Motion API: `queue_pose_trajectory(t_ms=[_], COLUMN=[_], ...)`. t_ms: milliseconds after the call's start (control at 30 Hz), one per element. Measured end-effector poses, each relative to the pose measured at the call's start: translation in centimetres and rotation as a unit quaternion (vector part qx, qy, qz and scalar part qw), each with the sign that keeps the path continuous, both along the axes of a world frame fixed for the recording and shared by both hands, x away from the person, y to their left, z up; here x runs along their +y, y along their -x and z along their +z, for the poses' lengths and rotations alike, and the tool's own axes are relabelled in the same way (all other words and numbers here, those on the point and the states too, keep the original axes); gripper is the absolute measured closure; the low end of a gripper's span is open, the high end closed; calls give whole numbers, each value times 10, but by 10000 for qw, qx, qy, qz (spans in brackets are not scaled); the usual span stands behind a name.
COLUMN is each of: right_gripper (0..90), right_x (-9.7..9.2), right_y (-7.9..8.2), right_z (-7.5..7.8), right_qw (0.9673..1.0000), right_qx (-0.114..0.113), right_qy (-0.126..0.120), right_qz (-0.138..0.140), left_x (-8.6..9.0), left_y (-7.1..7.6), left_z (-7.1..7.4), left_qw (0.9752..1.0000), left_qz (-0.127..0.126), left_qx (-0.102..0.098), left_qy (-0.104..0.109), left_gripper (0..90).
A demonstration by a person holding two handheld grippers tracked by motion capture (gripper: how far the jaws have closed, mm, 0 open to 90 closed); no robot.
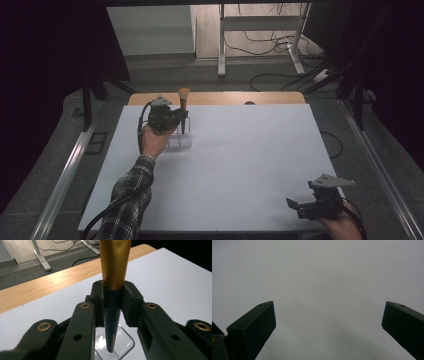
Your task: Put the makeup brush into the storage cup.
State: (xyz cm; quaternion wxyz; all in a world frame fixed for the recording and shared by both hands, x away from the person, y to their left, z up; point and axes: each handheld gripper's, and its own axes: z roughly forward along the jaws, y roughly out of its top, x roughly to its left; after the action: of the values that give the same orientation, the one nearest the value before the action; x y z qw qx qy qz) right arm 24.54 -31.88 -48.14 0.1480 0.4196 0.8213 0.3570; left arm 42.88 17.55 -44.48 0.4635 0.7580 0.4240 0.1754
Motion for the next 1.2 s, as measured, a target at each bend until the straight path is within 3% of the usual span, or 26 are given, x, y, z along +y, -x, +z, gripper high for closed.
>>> queue_pose_trajectory(t_ms=[1200], right_gripper=[0], right_x=[1], right_y=[0], right_z=[-1], right_qw=[10000], right_qx=[60], right_qy=[59], right_qz=[22], left_x=[-5], left_y=[3], left_z=[-21], left_qw=[9995], left_qz=[-59], left_qx=[197], left_qy=[-249], left_gripper=[727])
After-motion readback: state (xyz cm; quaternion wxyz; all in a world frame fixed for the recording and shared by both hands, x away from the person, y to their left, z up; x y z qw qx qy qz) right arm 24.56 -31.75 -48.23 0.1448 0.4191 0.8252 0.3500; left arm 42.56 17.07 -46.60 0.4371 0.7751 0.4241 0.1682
